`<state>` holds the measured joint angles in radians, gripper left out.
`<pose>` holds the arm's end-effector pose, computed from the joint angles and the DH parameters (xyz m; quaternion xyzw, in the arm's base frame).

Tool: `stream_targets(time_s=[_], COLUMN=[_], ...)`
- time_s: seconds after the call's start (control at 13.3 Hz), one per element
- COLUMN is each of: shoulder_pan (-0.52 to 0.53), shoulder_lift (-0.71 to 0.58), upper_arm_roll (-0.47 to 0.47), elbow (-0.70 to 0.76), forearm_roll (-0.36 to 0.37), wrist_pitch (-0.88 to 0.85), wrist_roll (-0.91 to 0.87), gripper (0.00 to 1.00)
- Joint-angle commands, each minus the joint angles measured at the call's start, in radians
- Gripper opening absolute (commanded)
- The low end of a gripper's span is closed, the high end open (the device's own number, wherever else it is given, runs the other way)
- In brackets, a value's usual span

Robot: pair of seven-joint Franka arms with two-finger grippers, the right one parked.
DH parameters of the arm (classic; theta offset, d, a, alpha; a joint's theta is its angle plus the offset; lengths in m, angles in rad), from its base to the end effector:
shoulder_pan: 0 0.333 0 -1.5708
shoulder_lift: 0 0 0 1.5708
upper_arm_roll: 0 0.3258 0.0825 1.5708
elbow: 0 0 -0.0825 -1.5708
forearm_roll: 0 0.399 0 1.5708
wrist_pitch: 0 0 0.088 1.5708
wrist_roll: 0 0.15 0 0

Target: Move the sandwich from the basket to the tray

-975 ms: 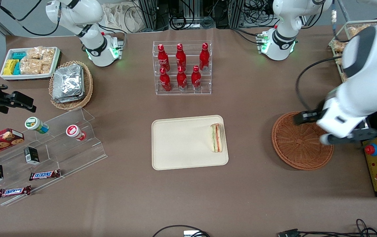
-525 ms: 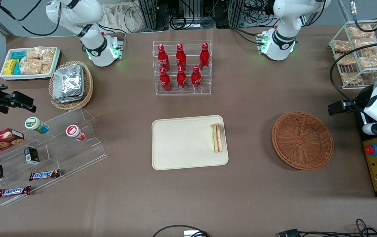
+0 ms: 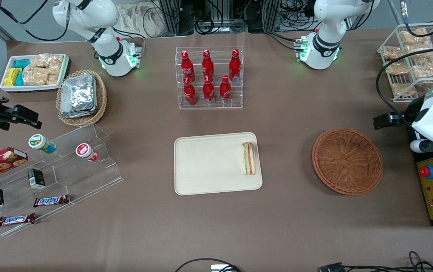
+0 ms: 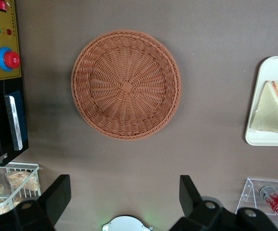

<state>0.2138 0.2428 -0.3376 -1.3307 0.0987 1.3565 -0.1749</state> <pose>0.6083 -0.0359 0.5523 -0.9943 -0.0315 0.0993 0.0240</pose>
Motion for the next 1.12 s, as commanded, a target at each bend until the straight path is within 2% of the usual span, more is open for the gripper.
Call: stream_targets(time_s=[0.0,0.22,0.45,0.6,0.82,1.05], shoulder_pan=[-0.001,-0.001,-0.001,-0.02,-0.109,-0.129], shoulder_lift=[-0.048,-0.079,-0.094,-0.132,-0.206,-0.25], upper_arm_roll=[-0.001,-0.001,0.003,0.058,0.172,0.203], elbow=[-0.059,-0.113,-0.13,-0.171,-0.266,-0.332], forearm_roll=[0.013,0.01,0.009,-0.002,-0.01,-0.033], wrist_pitch=[-0.01,0.006,0.013,0.021,0.088,0.151], wrist_roll=[0.021,0.023,0.136,0.149,0.189,0.213], gripper=[1.0,1.0,1.0,1.0,1.0,1.0])
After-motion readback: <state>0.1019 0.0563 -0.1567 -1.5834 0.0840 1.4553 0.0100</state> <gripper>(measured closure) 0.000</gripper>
